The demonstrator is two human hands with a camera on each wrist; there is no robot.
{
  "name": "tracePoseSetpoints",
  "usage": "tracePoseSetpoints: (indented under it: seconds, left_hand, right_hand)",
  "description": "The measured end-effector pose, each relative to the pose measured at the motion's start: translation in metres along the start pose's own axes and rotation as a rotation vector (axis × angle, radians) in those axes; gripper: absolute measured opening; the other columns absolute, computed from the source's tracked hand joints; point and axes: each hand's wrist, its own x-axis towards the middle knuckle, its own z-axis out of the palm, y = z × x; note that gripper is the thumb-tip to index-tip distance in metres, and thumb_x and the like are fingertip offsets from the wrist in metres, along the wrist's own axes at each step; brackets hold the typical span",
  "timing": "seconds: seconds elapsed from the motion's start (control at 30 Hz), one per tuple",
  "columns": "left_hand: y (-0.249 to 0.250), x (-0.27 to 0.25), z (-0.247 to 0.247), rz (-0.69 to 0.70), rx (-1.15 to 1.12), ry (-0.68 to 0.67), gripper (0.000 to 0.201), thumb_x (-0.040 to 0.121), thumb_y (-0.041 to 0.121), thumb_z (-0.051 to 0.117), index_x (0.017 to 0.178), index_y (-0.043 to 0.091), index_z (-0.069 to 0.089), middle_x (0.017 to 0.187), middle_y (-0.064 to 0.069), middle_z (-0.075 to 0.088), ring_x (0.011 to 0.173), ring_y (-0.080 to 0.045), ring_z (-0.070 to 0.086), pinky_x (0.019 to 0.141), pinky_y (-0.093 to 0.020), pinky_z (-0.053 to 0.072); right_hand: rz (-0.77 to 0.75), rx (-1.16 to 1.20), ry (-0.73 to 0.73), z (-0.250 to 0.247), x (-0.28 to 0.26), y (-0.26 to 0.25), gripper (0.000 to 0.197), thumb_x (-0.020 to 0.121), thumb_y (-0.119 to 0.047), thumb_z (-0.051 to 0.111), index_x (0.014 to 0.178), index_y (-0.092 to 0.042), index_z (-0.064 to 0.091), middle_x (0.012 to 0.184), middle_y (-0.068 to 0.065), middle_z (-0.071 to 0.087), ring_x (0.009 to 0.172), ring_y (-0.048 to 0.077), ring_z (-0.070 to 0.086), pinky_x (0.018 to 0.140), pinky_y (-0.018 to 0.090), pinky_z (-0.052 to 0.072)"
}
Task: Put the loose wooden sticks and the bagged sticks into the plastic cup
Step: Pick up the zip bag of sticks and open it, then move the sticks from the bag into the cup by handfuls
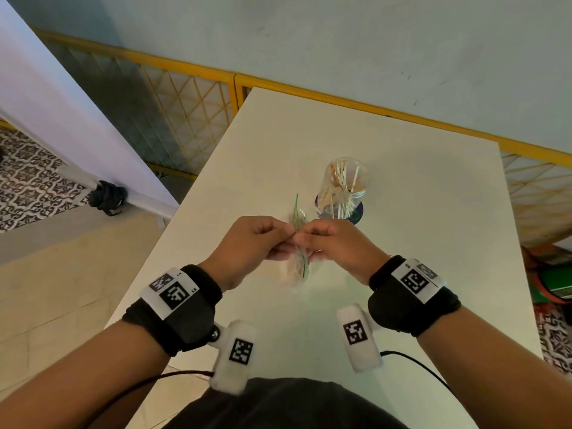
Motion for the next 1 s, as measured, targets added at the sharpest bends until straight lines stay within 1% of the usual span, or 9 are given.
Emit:
tracePoseSetpoints:
  seconds: [0.17,0.3,0.4,0.5,0.63,0.7,0.77,0.87,1.0]
  left_hand:
    - [0.003,0.006,-0.003,0.028,0.135,0.053,0.021,0.097,0.006,0.058,0.091,-0.012,0.067,0.079,-0.012,0.076,0.071,-0.019,0.069,0.08,-0.036,0.059]
    - [0.004,0.01,-0.012,0.171,0.481,0.196,0.024,0.089,0.014,0.06,0.065,0.01,0.057,0.07,-0.008,0.072,0.068,-0.019,0.062,0.068,-0.034,0.049]
    - [-0.006,0.013,-0.019,0.24,0.376,0.049,0.026,0.079,0.034,0.064,0.073,0.011,0.053,0.075,-0.001,0.061,0.071,-0.013,0.054,0.07,-0.029,0.042]
    - [-0.03,0.022,-0.027,0.122,0.23,-0.123,0.081,0.053,0.058,0.085,0.12,0.031,0.048,0.125,0.011,0.051,0.109,-0.007,0.052,0.091,-0.025,0.045]
    - [-0.07,0.045,-0.018,0.051,0.505,-0.225,0.165,0.036,0.06,0.095,0.156,0.041,-0.016,0.165,0.017,0.002,0.154,-0.012,0.009,0.125,-0.049,0.014]
    - [-0.08,0.061,-0.004,0.15,0.485,-0.239,0.162,0.039,0.054,0.097,0.154,0.046,-0.017,0.169,0.005,0.012,0.156,-0.014,0.014,0.126,-0.043,0.005]
    - [-0.08,0.074,0.011,0.19,0.352,-0.244,0.146,0.044,0.037,0.099,0.16,0.024,0.011,0.153,0.001,0.051,0.144,-0.012,0.044,0.123,-0.028,0.02]
    - [-0.064,0.076,0.028,0.232,0.325,-0.168,0.062,0.055,0.019,0.094,0.108,0.04,0.07,0.108,0.004,0.079,0.104,-0.01,0.073,0.099,-0.032,0.054]
    - [-0.055,0.072,0.032,0.239,0.353,-0.11,0.035,0.063,0.018,0.089,0.088,0.036,0.071,0.094,0.004,0.079,0.083,0.004,0.07,0.077,-0.012,0.052]
  right_hand:
    - [0.061,0.137,0.178,-0.014,-0.002,0.0,0.02,0.097,-0.008,0.041,0.078,-0.011,0.048,0.073,0.007,0.051,0.071,0.016,0.053,0.063,0.02,0.052]
    - [0.034,-0.183,0.387,-0.026,-0.005,0.01,0.016,0.095,-0.017,0.039,0.081,-0.011,0.043,0.081,0.012,0.05,0.076,0.022,0.044,0.085,0.056,0.049]
    - [0.004,-0.135,0.366,-0.023,-0.009,0.011,0.017,0.097,-0.018,0.037,0.08,-0.014,0.038,0.104,0.012,0.066,0.085,0.02,0.057,0.078,0.046,0.055]
    - [-0.001,0.01,0.354,-0.024,-0.007,0.014,0.018,0.099,-0.014,0.034,0.081,-0.013,0.038,0.116,0.009,0.067,0.099,0.026,0.062,0.071,0.034,0.057]
    - [0.002,0.072,0.32,-0.025,-0.001,0.015,0.018,0.099,-0.013,0.036,0.081,-0.013,0.036,0.108,0.009,0.071,0.087,0.021,0.064,0.068,0.031,0.058]
    - [-0.007,0.078,0.291,-0.025,0.002,0.013,0.018,0.099,-0.014,0.038,0.082,-0.012,0.037,0.104,0.009,0.073,0.081,0.014,0.069,0.064,0.029,0.057]
    - [-0.009,0.093,0.273,-0.028,0.004,0.012,0.018,0.1,-0.015,0.04,0.082,-0.012,0.038,0.099,0.008,0.074,0.077,0.006,0.071,0.057,0.023,0.055]
    - [-0.068,-0.037,0.34,-0.036,0.008,0.012,0.014,0.096,-0.015,0.049,0.083,-0.018,0.043,0.091,-0.002,0.071,0.076,0.014,0.069,0.057,0.022,0.05]
    - [-0.378,-0.279,0.529,-0.048,0.001,-0.01,0.022,0.083,0.0,0.061,0.084,-0.021,0.056,0.091,-0.003,0.066,0.082,0.007,0.062,0.072,0.012,0.05]
